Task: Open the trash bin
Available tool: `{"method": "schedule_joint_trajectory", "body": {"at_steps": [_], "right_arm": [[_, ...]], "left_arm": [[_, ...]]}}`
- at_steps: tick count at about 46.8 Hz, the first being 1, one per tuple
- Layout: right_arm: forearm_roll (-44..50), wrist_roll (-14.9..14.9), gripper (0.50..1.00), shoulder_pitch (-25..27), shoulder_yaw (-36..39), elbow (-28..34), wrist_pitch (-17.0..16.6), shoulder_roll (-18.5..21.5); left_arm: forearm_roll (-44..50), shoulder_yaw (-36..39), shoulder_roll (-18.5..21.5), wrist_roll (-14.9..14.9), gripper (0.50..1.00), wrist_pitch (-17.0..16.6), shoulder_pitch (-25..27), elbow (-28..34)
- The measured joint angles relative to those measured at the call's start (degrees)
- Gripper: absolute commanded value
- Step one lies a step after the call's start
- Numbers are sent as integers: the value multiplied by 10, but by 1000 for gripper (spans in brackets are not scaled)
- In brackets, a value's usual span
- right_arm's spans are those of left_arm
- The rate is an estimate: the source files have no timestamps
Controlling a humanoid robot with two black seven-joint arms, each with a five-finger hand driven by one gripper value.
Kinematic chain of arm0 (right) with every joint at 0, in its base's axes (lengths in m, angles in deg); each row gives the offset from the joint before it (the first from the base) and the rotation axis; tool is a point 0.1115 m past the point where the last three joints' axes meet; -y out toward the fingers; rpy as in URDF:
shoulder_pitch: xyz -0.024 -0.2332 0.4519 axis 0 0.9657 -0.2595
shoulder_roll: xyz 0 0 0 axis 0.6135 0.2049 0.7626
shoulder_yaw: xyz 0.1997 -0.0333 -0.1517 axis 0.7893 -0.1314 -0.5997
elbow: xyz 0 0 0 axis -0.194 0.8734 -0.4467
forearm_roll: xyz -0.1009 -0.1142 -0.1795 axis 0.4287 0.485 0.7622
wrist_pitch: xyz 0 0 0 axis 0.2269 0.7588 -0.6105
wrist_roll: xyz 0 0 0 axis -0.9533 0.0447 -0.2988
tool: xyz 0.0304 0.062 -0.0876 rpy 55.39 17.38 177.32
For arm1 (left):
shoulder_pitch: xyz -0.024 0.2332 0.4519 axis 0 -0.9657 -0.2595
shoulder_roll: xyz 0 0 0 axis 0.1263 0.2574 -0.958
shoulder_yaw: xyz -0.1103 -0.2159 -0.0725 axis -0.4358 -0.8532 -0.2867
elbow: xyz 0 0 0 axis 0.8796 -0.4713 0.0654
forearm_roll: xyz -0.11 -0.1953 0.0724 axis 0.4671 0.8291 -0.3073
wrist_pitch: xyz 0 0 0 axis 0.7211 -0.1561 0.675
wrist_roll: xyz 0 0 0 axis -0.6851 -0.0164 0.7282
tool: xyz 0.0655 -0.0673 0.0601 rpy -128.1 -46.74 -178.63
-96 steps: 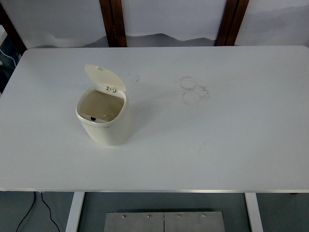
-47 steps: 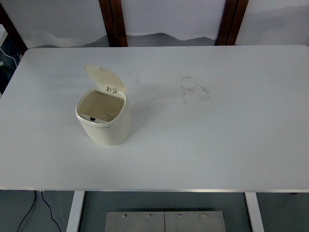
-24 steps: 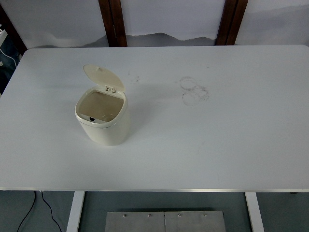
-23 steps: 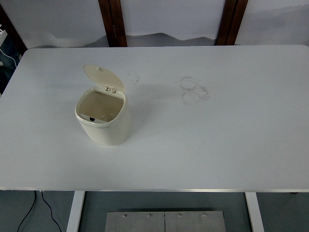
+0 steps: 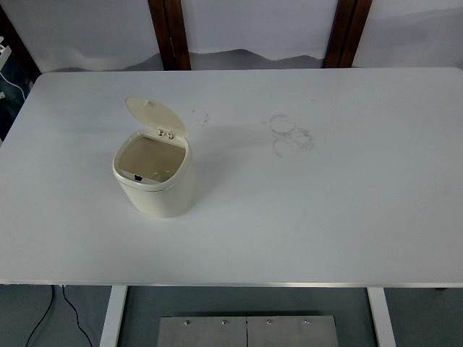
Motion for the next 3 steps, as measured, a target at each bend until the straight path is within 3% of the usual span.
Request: {"method": "schedule_joint_trajectory", "body": {"at_steps": [3], "right_arm": [[0, 0, 995, 0, 0, 0, 0, 0]], "left_arm": [[0, 0, 0, 0, 1000, 0, 0, 0]]}}
